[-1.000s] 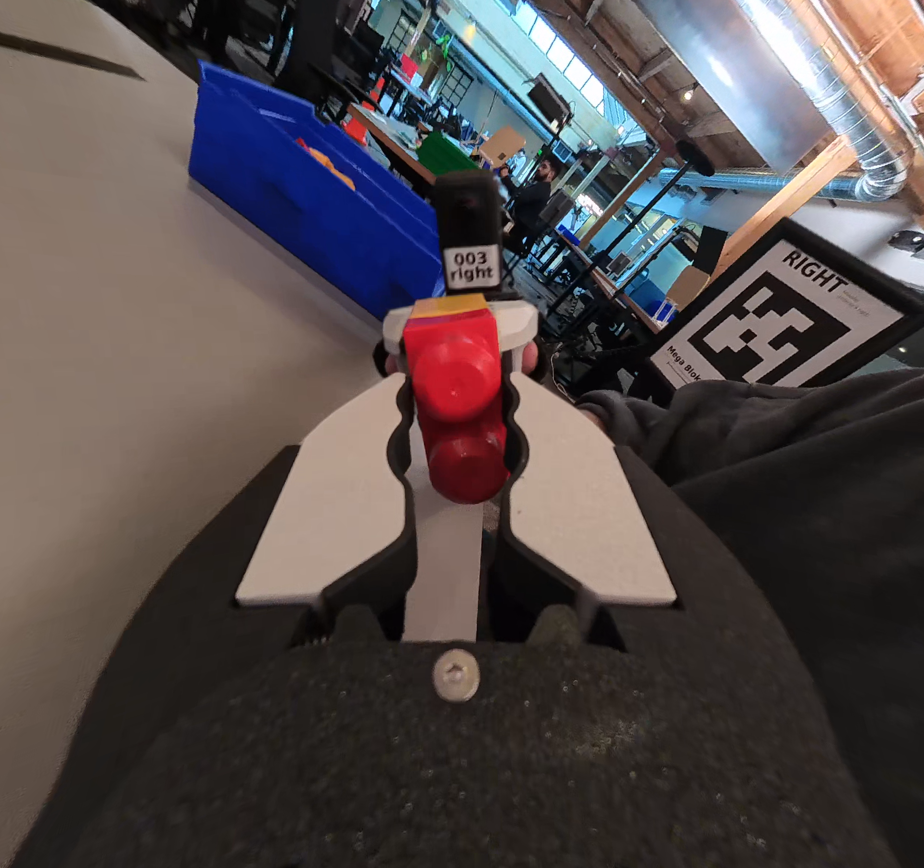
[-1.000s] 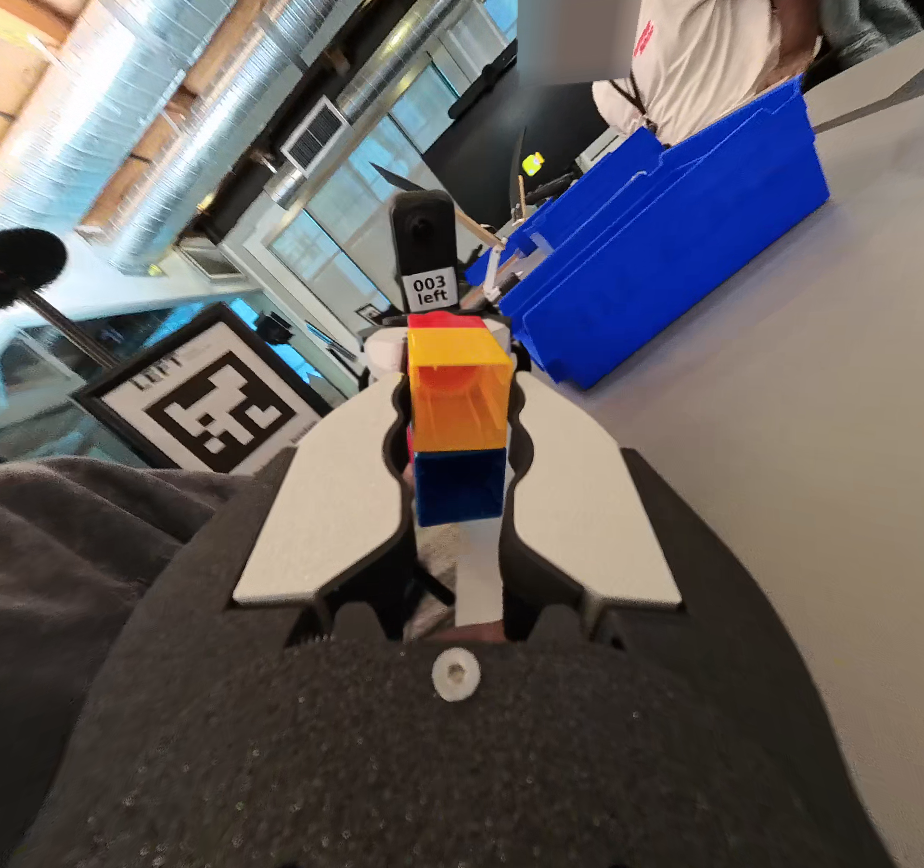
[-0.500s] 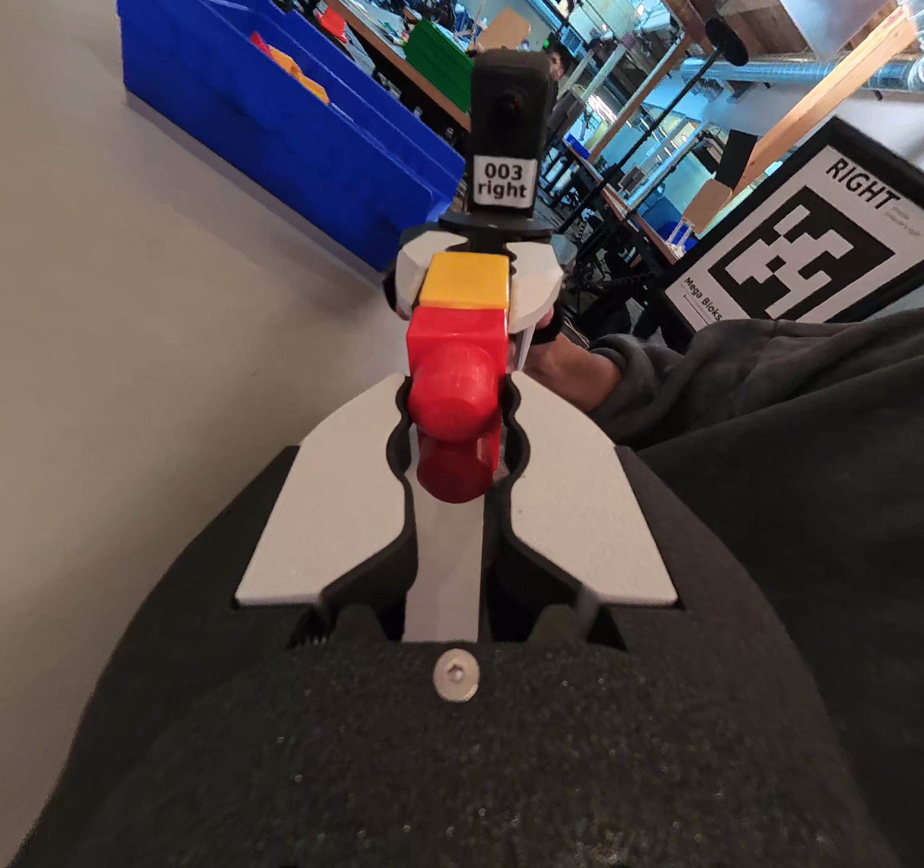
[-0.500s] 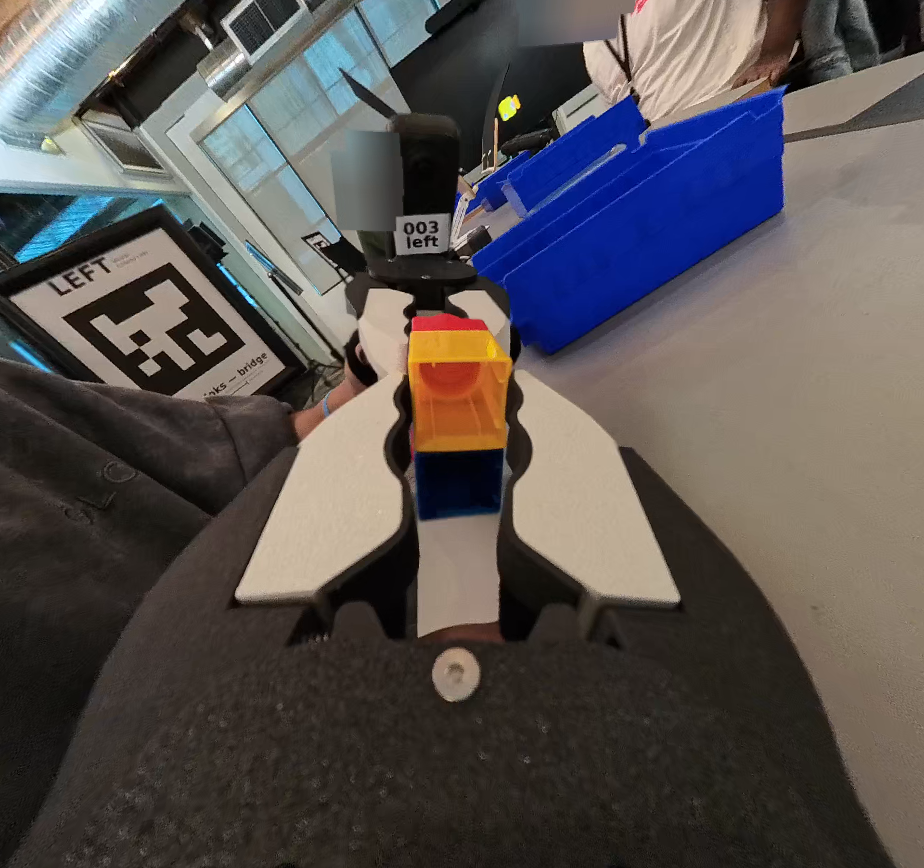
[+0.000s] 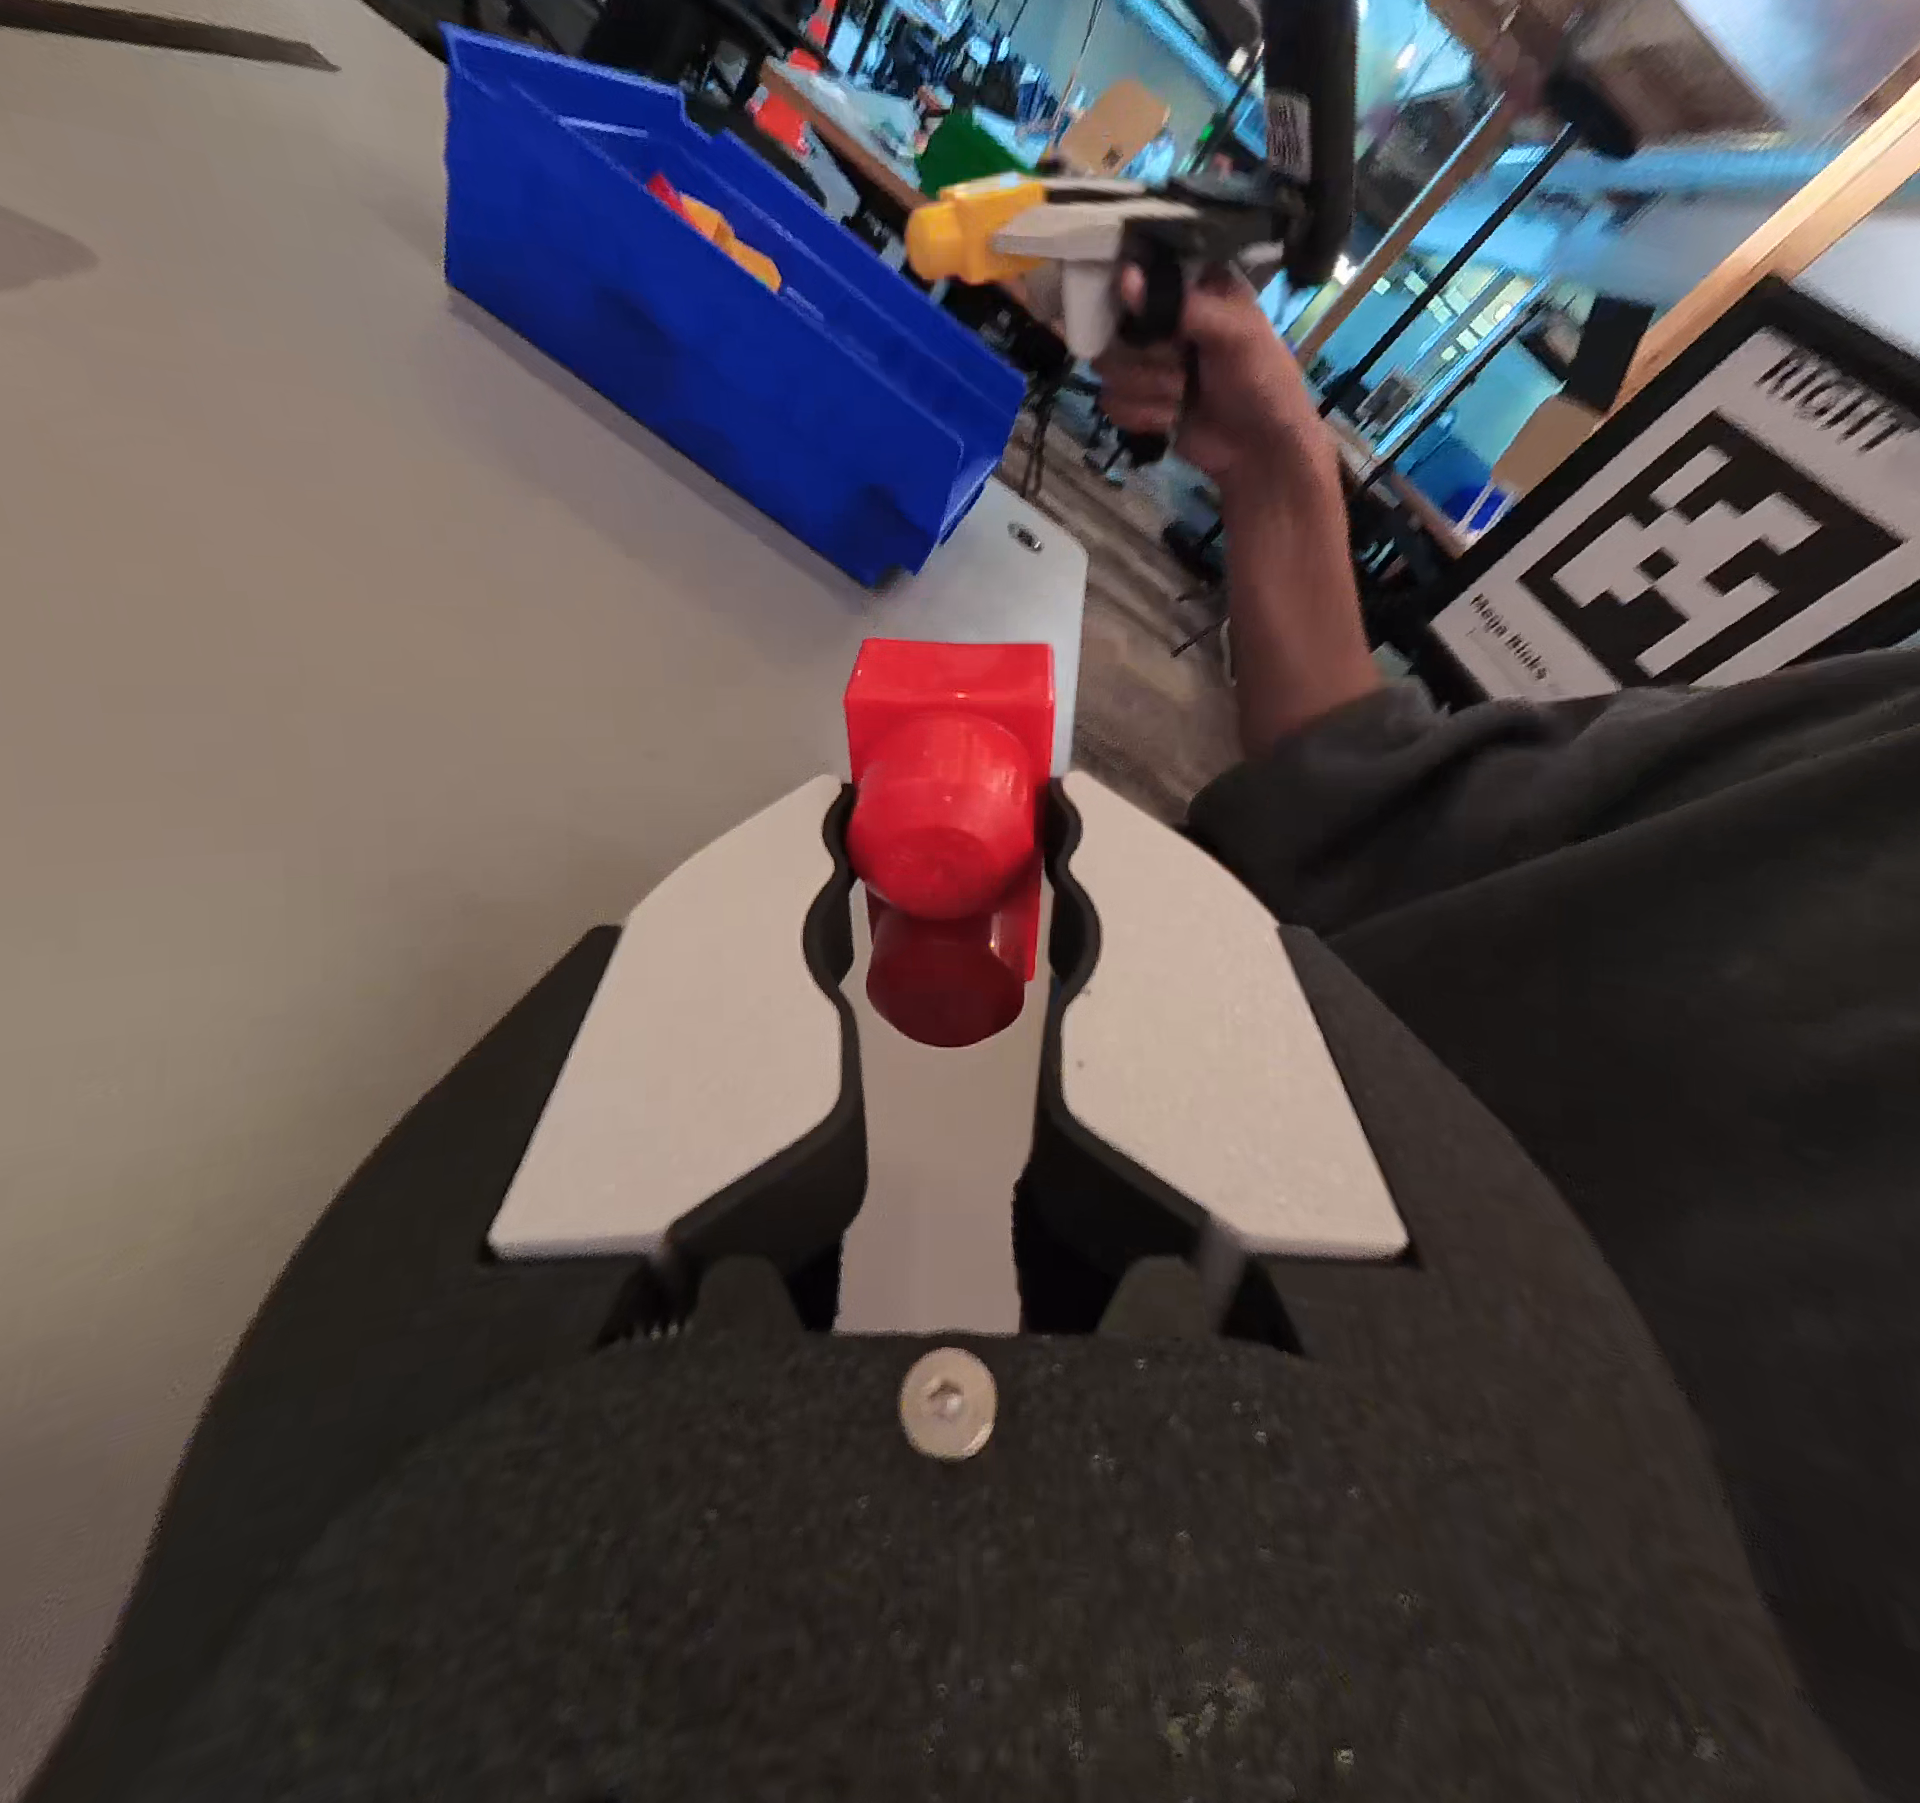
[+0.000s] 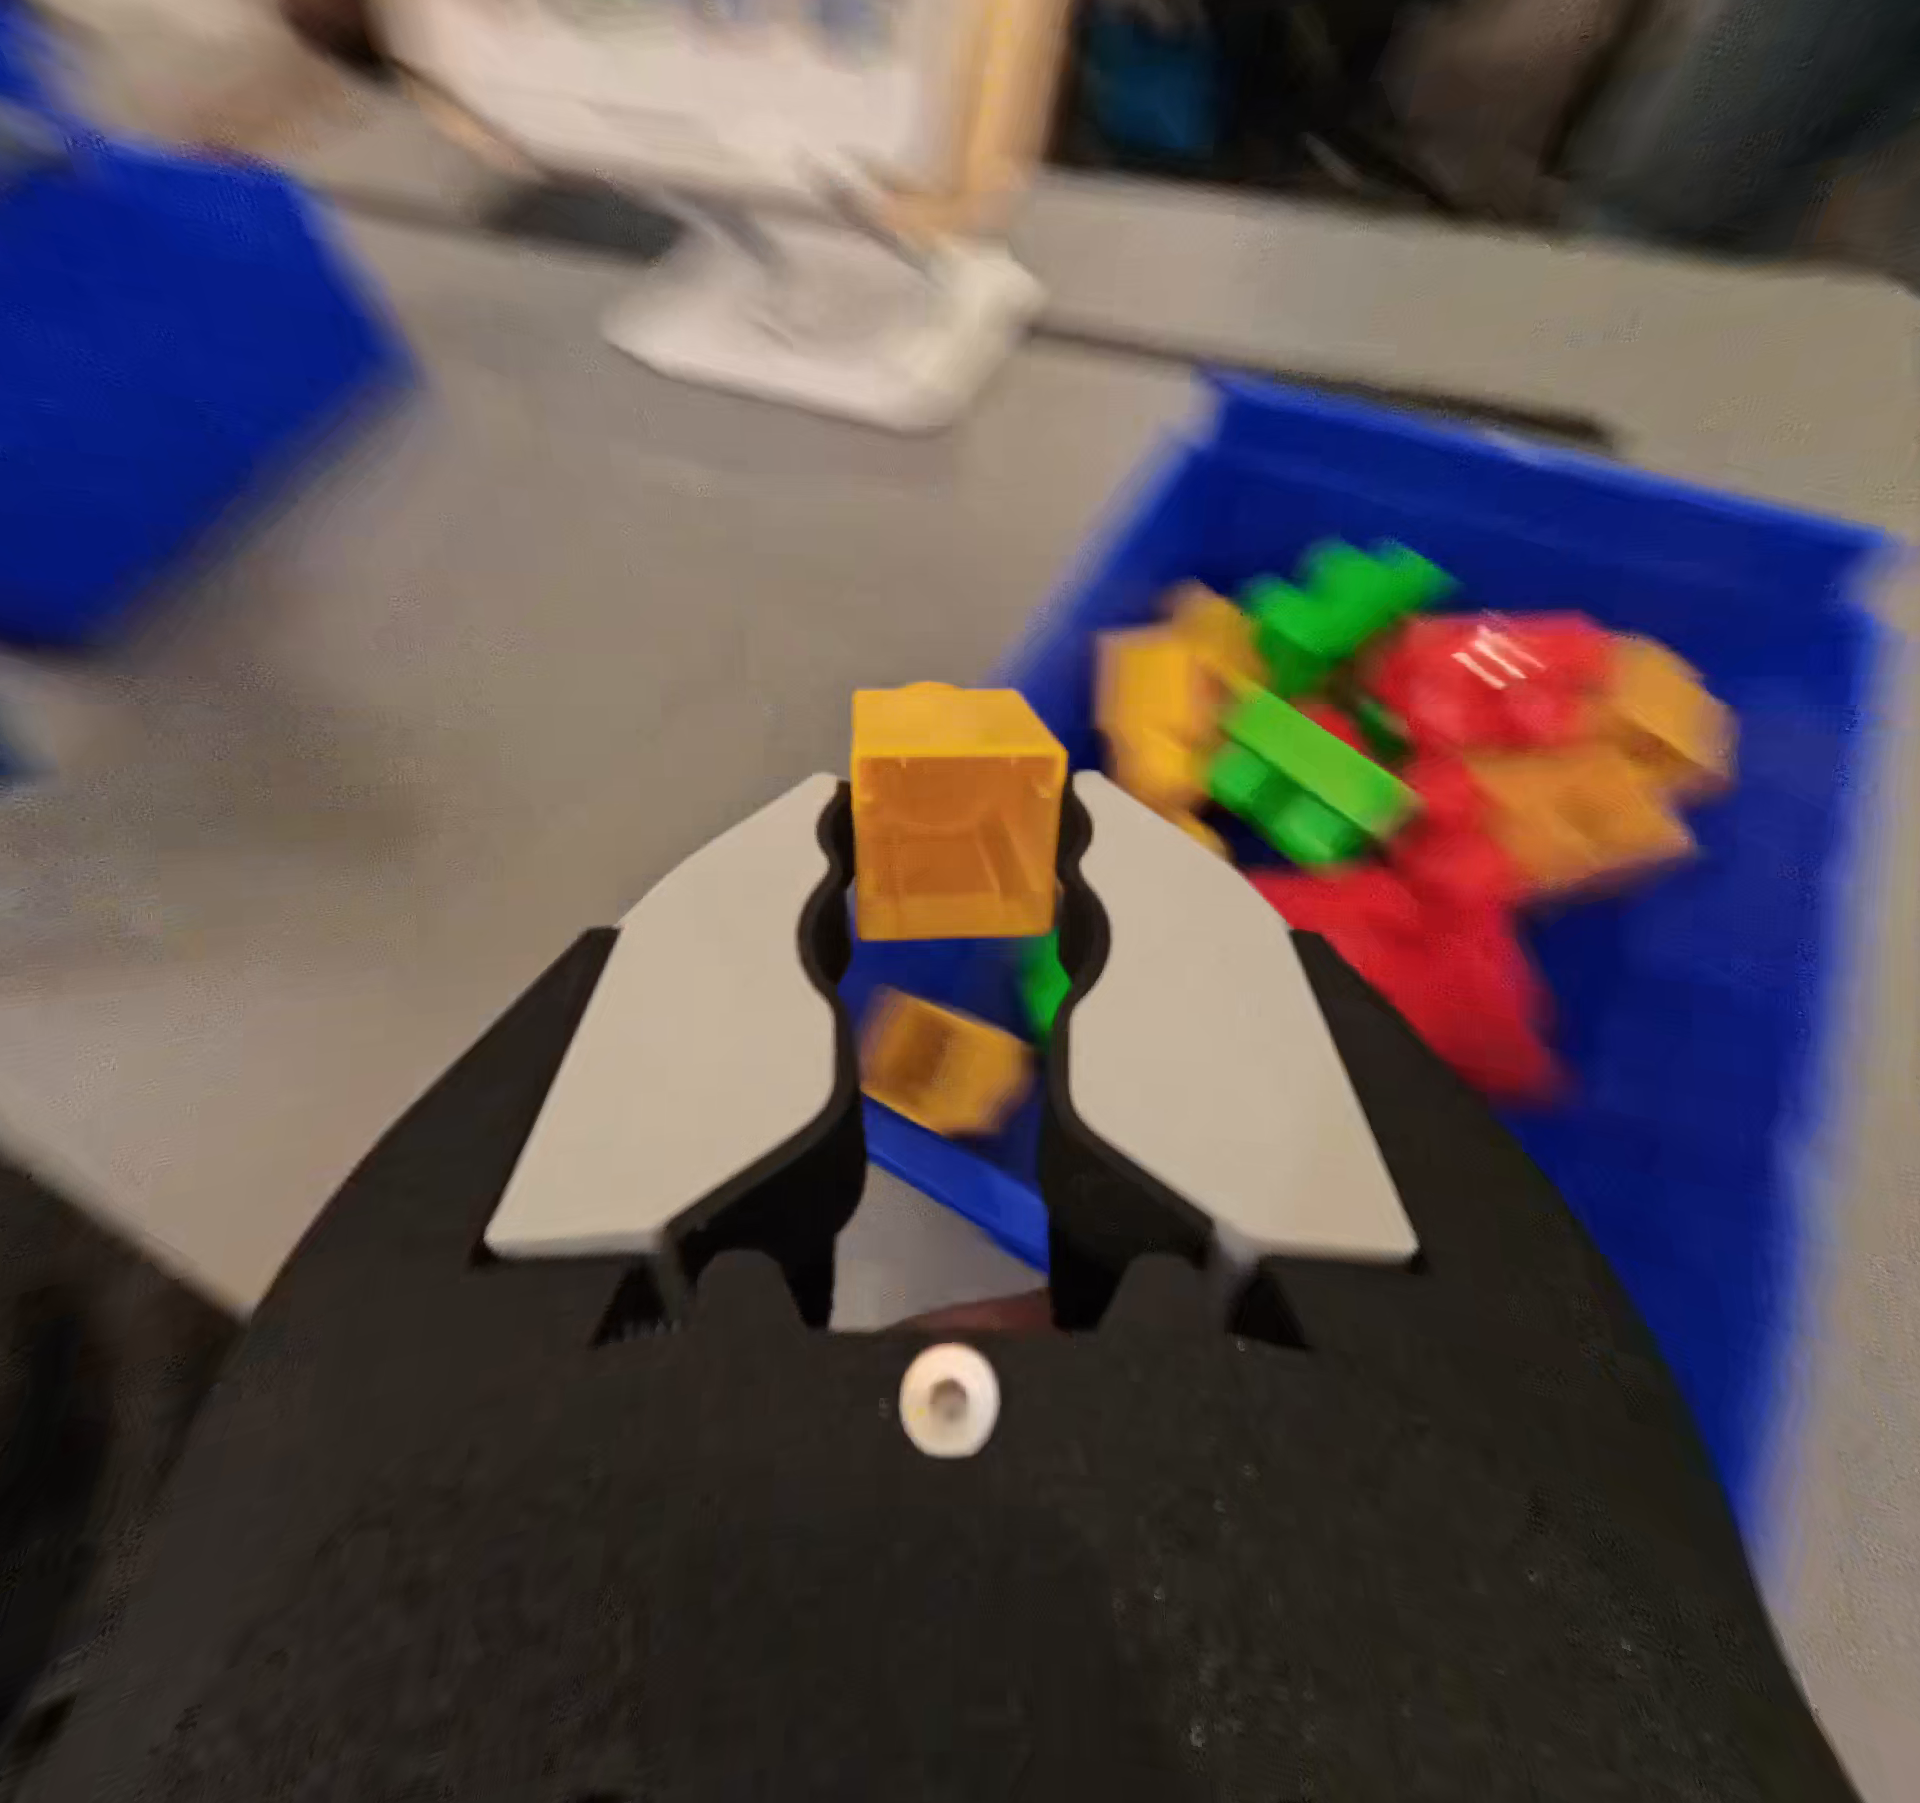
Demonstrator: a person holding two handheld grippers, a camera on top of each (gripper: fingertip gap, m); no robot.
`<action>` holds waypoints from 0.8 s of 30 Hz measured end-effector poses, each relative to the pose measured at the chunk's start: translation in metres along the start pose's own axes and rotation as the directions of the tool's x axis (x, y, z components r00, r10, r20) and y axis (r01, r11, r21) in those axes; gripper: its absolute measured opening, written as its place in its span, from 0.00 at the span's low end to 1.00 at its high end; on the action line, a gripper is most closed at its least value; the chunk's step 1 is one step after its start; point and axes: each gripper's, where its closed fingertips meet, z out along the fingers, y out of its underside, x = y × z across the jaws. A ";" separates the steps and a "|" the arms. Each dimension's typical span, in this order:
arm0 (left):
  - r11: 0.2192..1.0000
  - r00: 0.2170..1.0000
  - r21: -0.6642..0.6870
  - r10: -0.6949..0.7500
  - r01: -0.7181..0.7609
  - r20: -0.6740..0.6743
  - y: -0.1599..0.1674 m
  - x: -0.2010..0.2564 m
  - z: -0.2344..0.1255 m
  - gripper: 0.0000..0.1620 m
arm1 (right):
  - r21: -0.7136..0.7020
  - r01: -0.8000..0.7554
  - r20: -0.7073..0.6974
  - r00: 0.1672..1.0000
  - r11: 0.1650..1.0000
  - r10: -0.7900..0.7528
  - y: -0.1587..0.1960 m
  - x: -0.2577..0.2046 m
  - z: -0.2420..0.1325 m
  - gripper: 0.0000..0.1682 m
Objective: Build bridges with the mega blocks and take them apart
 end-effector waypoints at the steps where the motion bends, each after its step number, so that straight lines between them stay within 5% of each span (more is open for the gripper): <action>1: 1.000 1.000 -0.021 0.018 -0.018 0.013 0.003 0.001 0.005 0.21 | -0.120 0.013 -0.102 0.994 0.993 -0.025 0.017 0.027 0.006 0.22; 4: 0.996 0.998 -0.063 0.055 -0.056 -0.011 0.006 0.012 0.015 0.21 | -0.285 -0.005 -0.052 0.999 0.959 -0.010 0.042 0.053 0.040 0.22; 10: 0.994 0.997 -0.074 0.073 -0.074 -0.023 0.007 0.018 0.019 0.21 | -0.304 -0.272 0.082 0.947 0.913 0.310 0.057 0.061 0.092 0.22; 16: 0.997 0.999 -0.069 0.030 -0.031 -0.023 0.010 0.014 0.015 0.21 | -0.278 -0.289 -0.130 0.956 0.916 0.262 0.063 0.106 0.086 0.33; 21: 0.997 0.999 -0.057 0.045 -0.045 -0.002 0.008 0.013 0.011 0.21 | -0.111 -0.203 -0.241 0.955 0.973 0.172 0.033 0.101 0.044 0.35; 24: 0.998 0.999 -0.039 0.040 -0.039 0.005 0.004 0.012 0.009 0.21 | 0.111 -0.144 -0.018 0.989 0.983 0.147 -0.001 0.011 0.033 0.33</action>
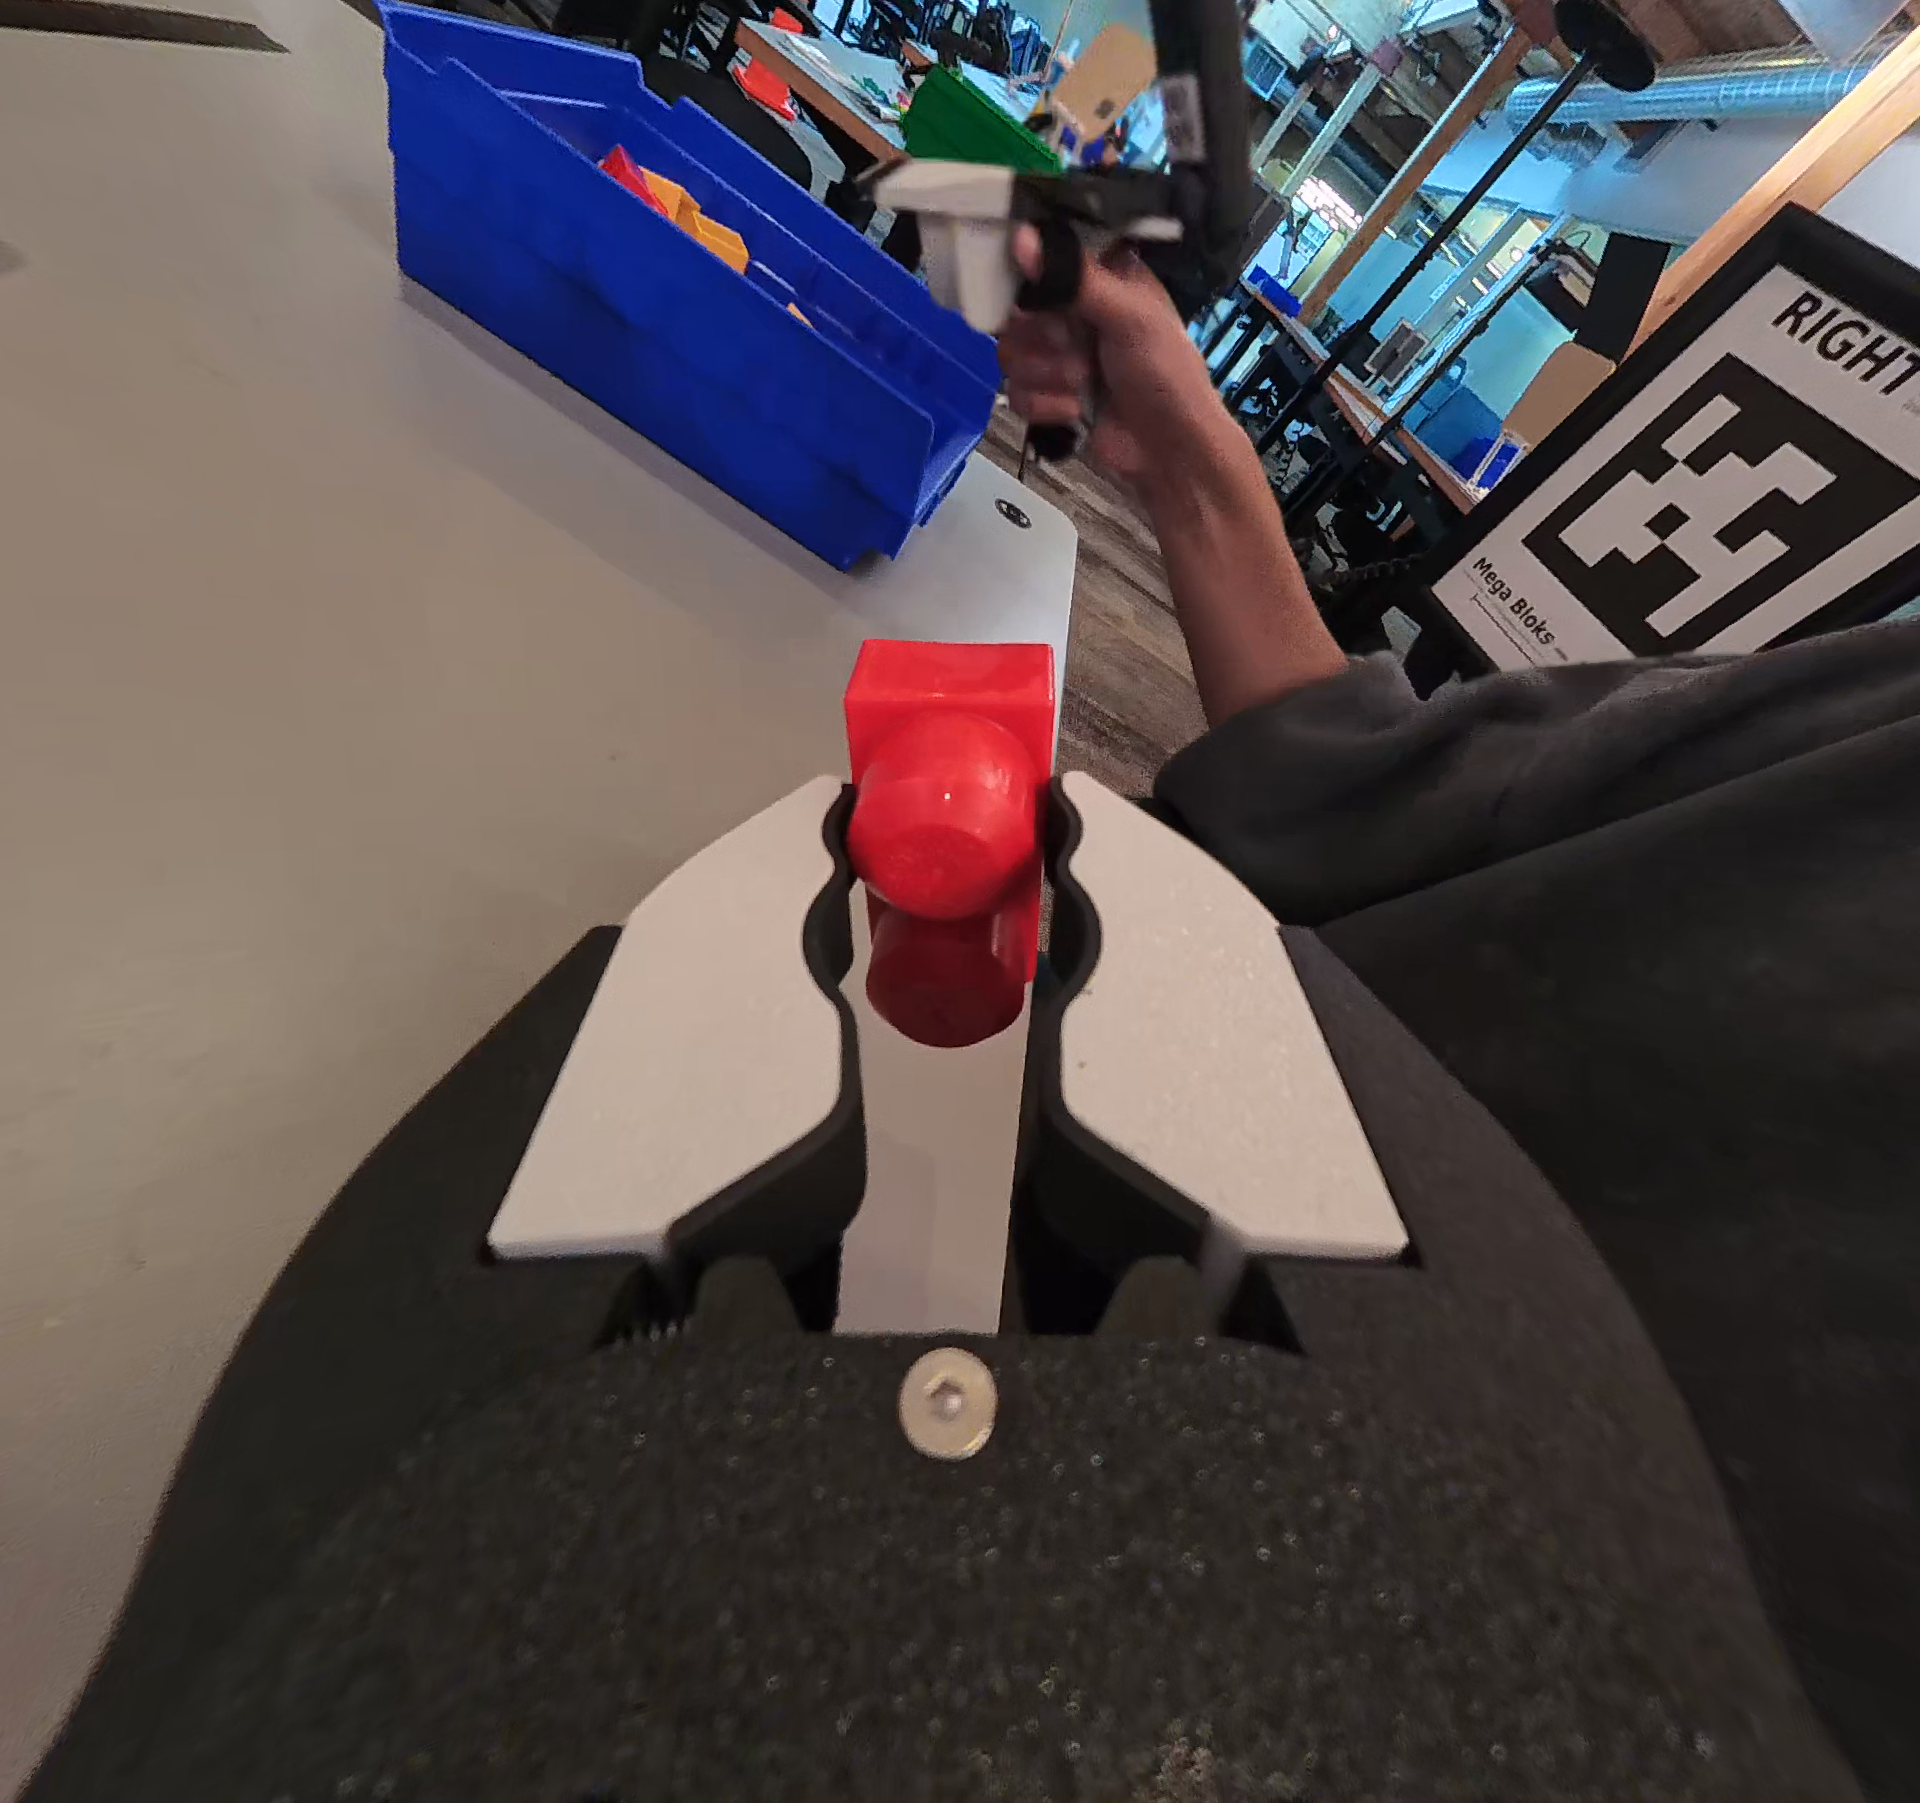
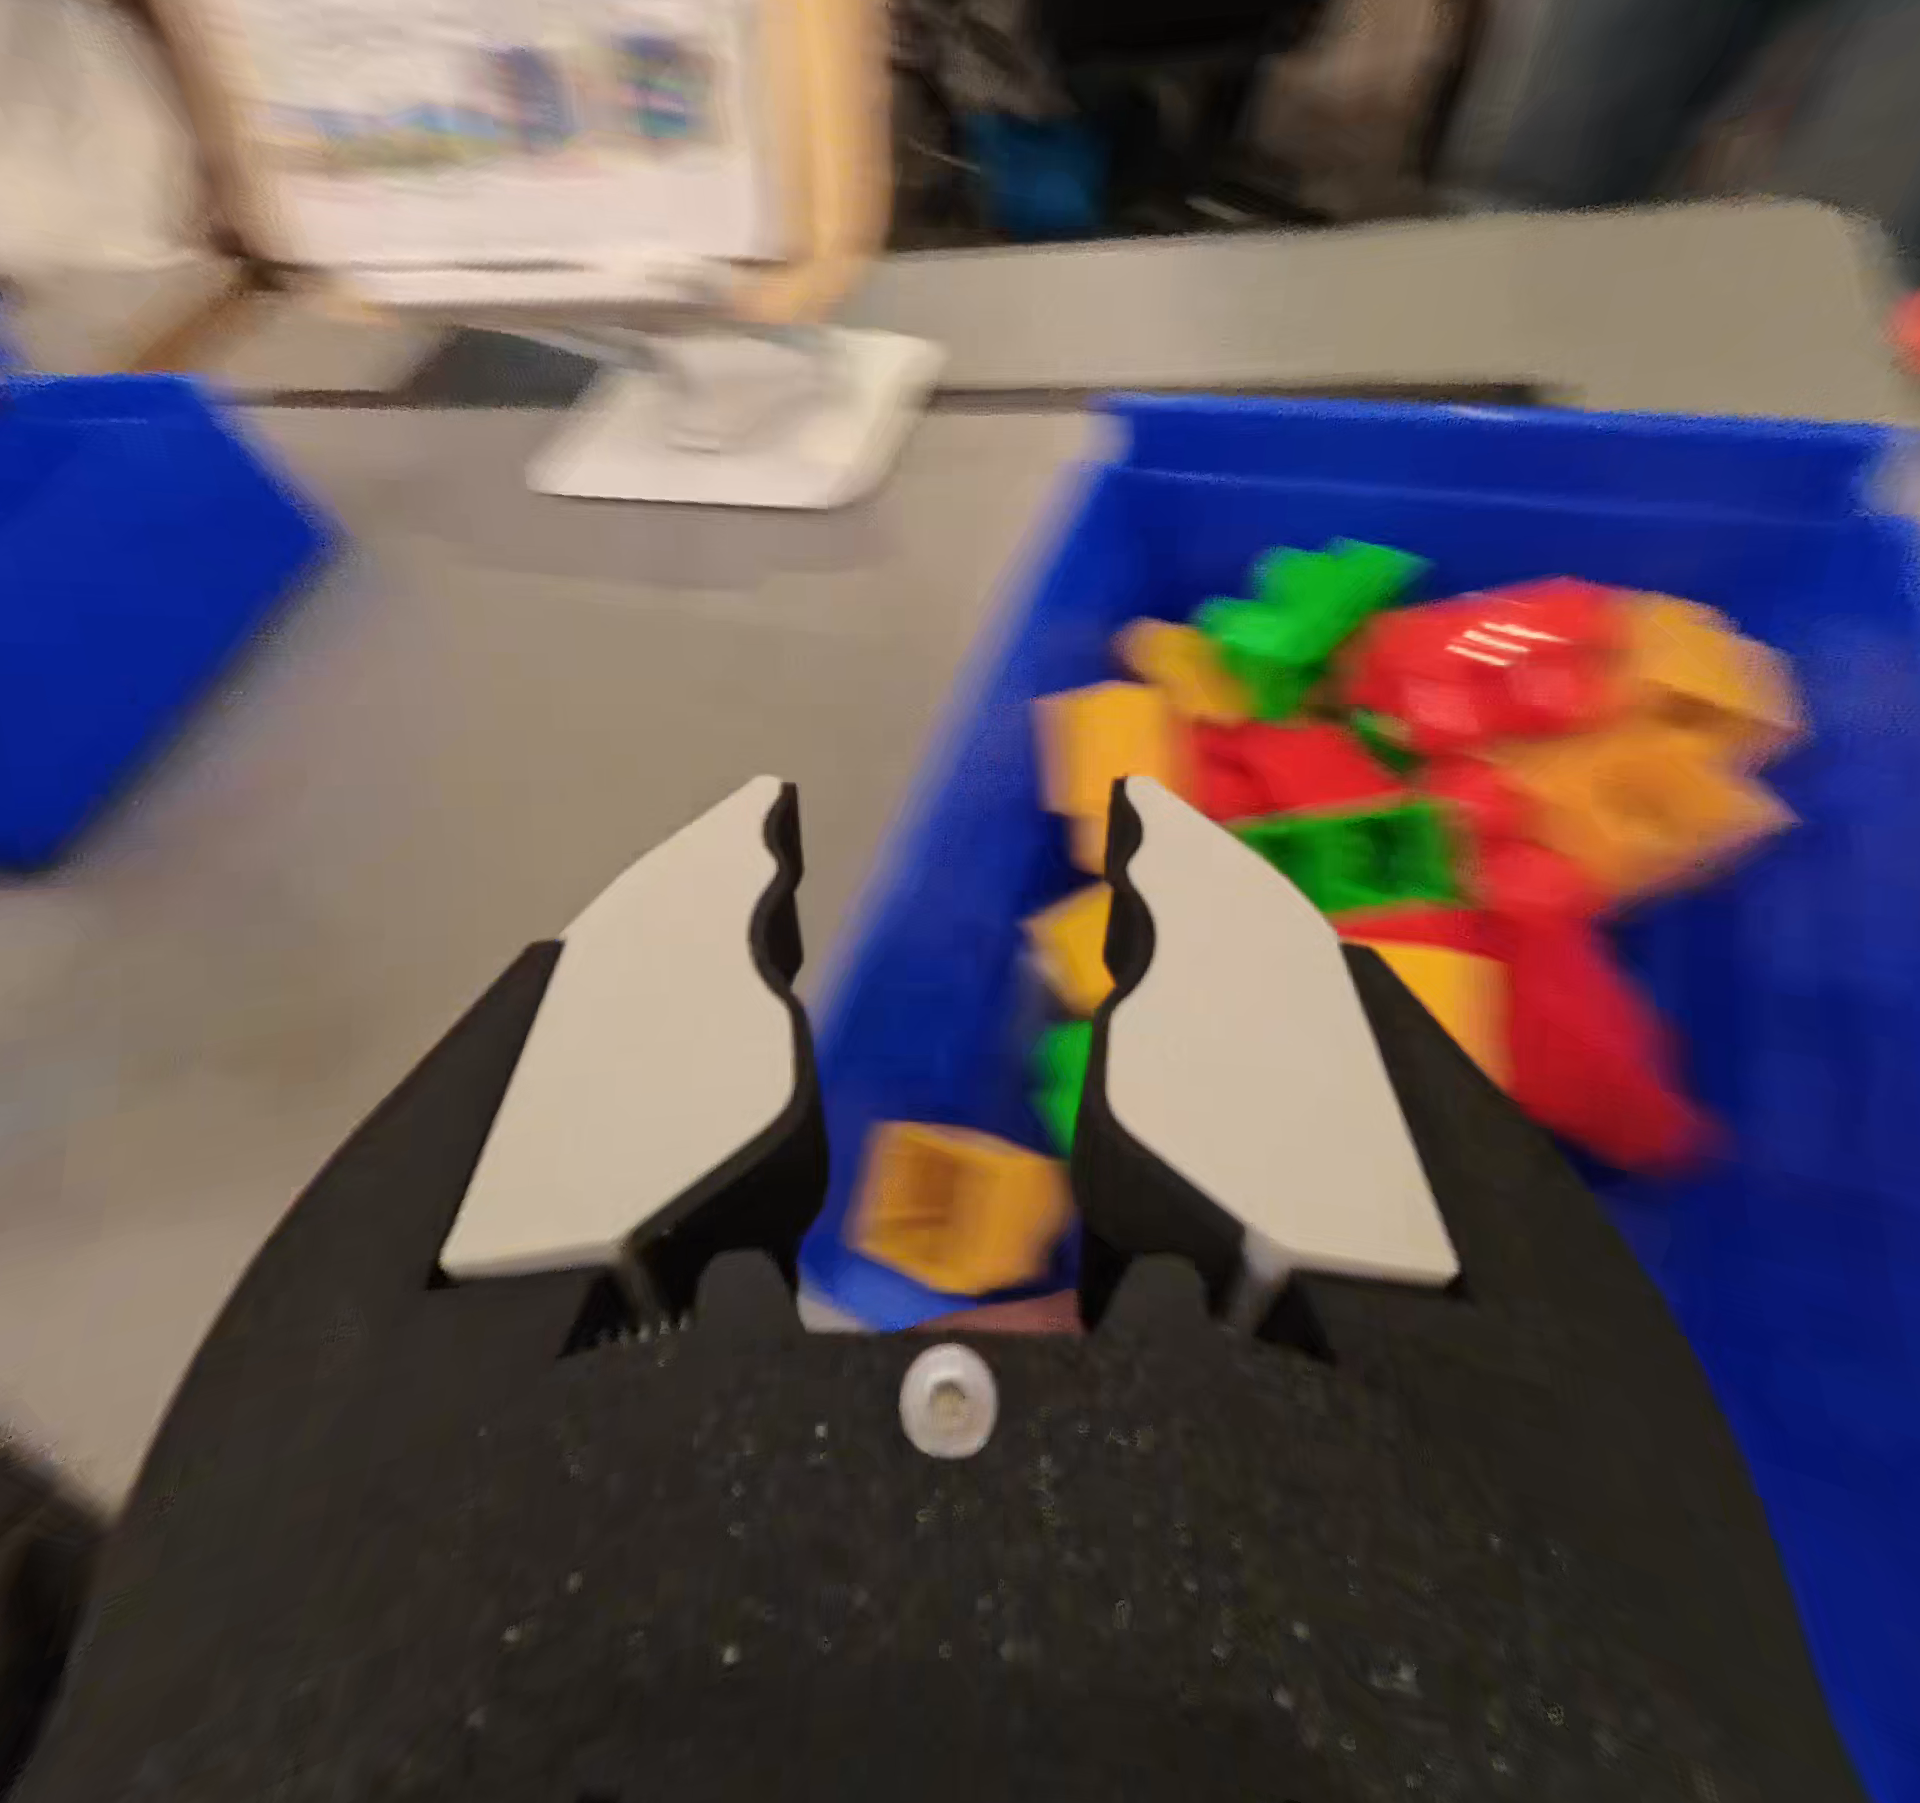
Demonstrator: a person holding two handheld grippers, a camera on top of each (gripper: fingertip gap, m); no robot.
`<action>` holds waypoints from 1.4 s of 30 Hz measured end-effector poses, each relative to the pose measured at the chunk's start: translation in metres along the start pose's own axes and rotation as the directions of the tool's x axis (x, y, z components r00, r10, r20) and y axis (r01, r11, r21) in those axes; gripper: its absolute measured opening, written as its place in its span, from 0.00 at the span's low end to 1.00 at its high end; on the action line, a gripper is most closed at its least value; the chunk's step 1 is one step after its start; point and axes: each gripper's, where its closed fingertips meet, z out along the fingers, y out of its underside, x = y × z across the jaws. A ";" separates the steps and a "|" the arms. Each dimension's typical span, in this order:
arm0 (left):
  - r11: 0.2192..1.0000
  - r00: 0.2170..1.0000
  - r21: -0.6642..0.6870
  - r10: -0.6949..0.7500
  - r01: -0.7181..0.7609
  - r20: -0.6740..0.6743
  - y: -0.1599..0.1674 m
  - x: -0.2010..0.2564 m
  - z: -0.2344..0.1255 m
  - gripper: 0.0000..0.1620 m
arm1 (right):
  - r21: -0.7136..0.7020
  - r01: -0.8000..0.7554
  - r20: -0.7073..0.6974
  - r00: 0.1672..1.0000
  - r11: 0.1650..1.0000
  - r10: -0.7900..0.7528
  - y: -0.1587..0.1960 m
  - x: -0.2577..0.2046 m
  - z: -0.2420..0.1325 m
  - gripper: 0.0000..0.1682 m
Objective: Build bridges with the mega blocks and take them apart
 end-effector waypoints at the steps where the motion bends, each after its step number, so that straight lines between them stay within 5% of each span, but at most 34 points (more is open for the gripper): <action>1: 1.000 1.000 0.004 0.000 0.000 0.000 0.000 0.000 0.000 0.21 | 0.004 0.020 0.164 0.986 1.000 -0.021 0.007 -0.049 0.003 0.33; 5: 1.000 1.000 0.001 0.007 -0.007 -0.031 0.002 0.003 0.005 0.21 | -0.104 0.037 0.723 0.689 0.994 0.050 0.073 -0.225 -0.001 0.35; 10: 1.000 0.996 -0.013 0.011 -0.013 -0.089 0.005 0.012 0.019 0.21 | -0.149 0.056 0.865 0.491 0.987 0.103 0.105 -0.311 0.008 0.37; 13: 0.999 0.996 -0.031 0.025 -0.027 -0.083 0.010 0.014 0.023 0.21 | -0.138 0.081 0.869 0.488 0.987 0.082 0.112 -0.317 0.010 0.23; 22: 0.983 0.991 -0.141 0.106 -0.117 -0.085 0.028 0.019 0.022 0.20 | -0.007 0.126 0.868 0.493 0.992 -0.056 0.100 -0.305 -0.002 0.21; 27: 0.978 0.994 -0.182 0.091 -0.100 -0.060 0.035 0.010 0.017 0.20 | 0.015 -0.071 0.878 0.479 0.997 0.021 0.062 -0.269 -0.013 0.21; 35: 0.979 0.992 -0.178 0.085 -0.100 -0.092 0.036 0.013 0.020 0.20 | 0.167 0.044 0.734 0.661 0.985 -0.154 0.016 -0.208 -0.045 0.21; 38: 0.977 0.993 -0.186 0.095 -0.108 -0.073 0.037 0.012 0.018 0.20 | 0.161 0.171 0.488 0.842 0.972 -0.229 -0.016 -0.133 -0.071 0.22; 40: 0.979 0.994 -0.178 0.089 -0.100 -0.067 0.035 0.012 0.016 0.20 | -0.051 0.327 0.169 0.934 0.944 -0.315 -0.008 -0.049 -0.079 0.22; 42: 0.981 0.996 -0.173 0.075 -0.084 -0.056 0.033 0.008 0.015 0.20 | -0.261 0.305 -0.090 0.937 0.916 -0.338 0.004 0.027 -0.090 0.22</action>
